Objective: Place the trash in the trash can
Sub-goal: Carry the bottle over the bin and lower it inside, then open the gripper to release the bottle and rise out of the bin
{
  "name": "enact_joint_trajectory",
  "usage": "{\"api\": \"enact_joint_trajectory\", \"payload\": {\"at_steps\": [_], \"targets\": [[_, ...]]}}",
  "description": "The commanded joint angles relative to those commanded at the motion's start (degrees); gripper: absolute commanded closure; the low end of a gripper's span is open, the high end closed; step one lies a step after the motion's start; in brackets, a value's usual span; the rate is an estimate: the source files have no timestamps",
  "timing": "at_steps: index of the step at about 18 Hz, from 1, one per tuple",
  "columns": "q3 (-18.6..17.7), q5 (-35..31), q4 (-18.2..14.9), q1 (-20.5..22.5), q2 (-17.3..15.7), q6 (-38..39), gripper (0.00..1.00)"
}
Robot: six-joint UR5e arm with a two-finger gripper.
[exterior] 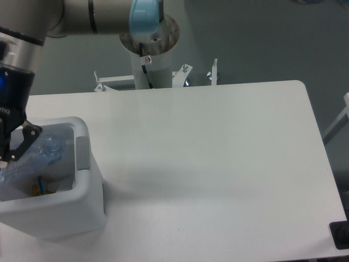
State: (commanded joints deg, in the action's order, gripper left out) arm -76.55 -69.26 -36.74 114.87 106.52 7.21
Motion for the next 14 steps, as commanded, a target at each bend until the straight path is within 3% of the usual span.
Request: {"api": "enact_joint_trajectory", "payload": {"at_steps": [14], "targets": [[-6.68,-0.26,-0.09,0.09,-0.35,-0.7,0.59]]}}
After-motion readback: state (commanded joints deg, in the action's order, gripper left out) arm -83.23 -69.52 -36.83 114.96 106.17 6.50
